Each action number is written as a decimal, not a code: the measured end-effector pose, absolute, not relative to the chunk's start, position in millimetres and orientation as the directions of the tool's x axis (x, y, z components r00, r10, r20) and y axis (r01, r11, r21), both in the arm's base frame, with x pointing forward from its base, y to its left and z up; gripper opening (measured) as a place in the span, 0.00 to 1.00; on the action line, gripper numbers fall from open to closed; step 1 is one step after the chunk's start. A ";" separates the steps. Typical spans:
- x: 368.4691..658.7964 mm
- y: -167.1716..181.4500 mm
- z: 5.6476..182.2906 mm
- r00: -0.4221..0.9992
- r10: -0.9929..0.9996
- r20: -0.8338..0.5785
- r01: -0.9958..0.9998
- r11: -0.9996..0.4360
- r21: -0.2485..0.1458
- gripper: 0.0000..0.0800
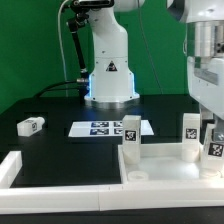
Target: Assemble square table
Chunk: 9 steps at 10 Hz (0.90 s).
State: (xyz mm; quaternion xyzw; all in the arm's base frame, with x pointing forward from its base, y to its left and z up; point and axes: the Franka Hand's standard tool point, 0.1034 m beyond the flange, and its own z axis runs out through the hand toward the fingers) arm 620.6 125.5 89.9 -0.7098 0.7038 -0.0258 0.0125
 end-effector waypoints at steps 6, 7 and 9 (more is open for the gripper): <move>627.7 128.8 91.2 0.544 -0.836 0.073 -0.837 -0.547 -0.015 0.81; 629.7 128.4 91.4 0.632 -0.771 0.081 -0.772 -0.635 -0.018 0.81; 631.8 125.5 86.8 0.750 -0.650 0.123 -0.650 -0.759 -0.042 0.81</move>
Offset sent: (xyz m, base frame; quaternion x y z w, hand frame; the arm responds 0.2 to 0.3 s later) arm 0.0000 0.0000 0.0000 0.0000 0.0000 -0.1938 0.9810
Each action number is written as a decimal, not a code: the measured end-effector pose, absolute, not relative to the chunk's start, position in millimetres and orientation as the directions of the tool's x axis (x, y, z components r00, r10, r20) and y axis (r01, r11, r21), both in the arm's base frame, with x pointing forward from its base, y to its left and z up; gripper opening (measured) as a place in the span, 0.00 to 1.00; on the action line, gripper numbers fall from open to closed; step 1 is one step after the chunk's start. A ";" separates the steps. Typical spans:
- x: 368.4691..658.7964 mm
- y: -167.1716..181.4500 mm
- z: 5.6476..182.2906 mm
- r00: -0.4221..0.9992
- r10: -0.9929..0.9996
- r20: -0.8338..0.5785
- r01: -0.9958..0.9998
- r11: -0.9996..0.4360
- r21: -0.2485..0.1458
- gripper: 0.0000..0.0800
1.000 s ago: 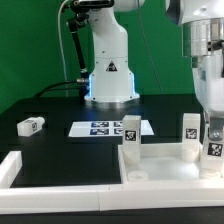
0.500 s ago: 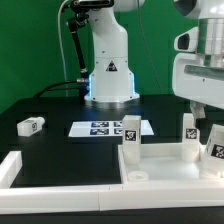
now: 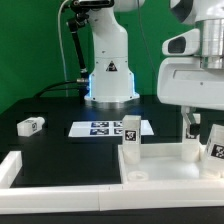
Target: Assemble square table
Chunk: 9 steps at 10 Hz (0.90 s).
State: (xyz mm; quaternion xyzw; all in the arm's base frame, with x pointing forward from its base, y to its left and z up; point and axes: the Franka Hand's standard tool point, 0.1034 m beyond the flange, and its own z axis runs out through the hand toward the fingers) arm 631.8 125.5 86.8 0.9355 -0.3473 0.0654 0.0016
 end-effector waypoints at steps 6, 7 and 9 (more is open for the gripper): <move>630.9 124.3 85.2 0.663 -0.740 0.115 -0.739 -0.671 -0.054 0.36; 630.6 122.8 85.0 0.617 -0.779 0.111 -0.778 -0.625 -0.058 0.36; 630.2 122.0 84.8 0.526 -0.844 0.103 -0.843 -0.534 -0.069 0.36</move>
Offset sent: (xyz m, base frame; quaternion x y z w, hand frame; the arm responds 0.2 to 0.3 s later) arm 0.0000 0.0000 0.0000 0.0000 0.0000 0.0000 1.0000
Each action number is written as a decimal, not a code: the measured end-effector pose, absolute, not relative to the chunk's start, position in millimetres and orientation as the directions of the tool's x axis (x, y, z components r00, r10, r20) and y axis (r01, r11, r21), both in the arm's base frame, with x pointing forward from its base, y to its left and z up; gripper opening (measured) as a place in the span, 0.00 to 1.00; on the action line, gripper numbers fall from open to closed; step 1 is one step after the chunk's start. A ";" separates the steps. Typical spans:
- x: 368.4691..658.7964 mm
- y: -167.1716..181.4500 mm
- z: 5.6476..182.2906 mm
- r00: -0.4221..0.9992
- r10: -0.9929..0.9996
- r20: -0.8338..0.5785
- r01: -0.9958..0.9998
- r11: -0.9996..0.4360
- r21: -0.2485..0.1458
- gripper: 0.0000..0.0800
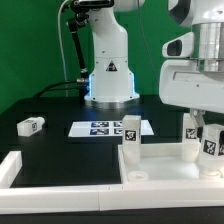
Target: Assemble square table
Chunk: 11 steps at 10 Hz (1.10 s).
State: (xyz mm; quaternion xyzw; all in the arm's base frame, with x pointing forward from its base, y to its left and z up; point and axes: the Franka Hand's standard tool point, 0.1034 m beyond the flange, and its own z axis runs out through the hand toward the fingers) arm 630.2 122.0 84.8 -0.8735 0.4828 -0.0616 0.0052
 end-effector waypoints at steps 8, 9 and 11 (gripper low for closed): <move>624.0 103.2 78.9 -0.226 -0.967 -0.118 -0.968 0.236 -0.082 0.37; 623.7 102.9 78.1 -0.211 -0.971 -0.115 -0.972 0.221 -0.083 0.37; 625.7 106.7 80.9 -0.029 -0.998 -0.058 -0.996 0.033 -0.085 0.63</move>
Offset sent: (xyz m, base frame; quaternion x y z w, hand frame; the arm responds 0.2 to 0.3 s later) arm -0.0023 -0.0066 0.0007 -0.0497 -0.1389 0.3506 0.9248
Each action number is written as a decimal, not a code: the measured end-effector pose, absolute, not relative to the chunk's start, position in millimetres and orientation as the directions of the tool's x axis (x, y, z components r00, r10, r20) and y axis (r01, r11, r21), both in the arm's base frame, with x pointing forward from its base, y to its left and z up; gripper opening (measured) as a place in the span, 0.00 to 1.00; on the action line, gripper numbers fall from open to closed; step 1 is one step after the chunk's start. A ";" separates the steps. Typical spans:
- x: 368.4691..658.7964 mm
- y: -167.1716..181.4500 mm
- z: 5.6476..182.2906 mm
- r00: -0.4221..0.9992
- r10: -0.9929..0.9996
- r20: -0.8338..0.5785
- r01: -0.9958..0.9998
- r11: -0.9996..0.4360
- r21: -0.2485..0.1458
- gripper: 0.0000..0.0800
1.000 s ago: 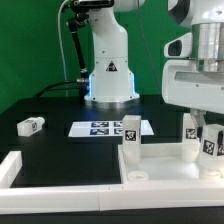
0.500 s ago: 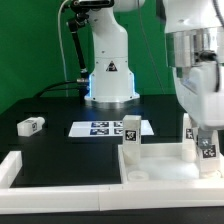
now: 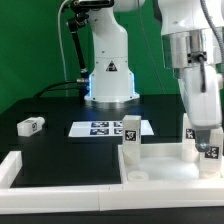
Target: Assemble square table
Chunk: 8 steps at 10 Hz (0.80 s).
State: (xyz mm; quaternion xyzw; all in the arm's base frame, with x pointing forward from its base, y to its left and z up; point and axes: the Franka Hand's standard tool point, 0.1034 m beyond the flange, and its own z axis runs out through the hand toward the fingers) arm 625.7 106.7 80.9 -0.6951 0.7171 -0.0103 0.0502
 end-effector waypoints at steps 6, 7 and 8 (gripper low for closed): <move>632.1 113.8 80.5 0.568 -0.819 0.076 -0.810 -0.573 -0.126 0.81; 635.0 116.5 81.7 0.705 -0.698 0.126 -0.688 -0.717 -0.117 0.81; 633.2 125.7 80.6 0.862 -0.479 0.164 -0.477 -0.877 -0.055 0.81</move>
Offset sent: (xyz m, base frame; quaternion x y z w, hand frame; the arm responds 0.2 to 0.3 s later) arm 0.0000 0.0000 0.0000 0.0000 0.0000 -0.1296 0.9916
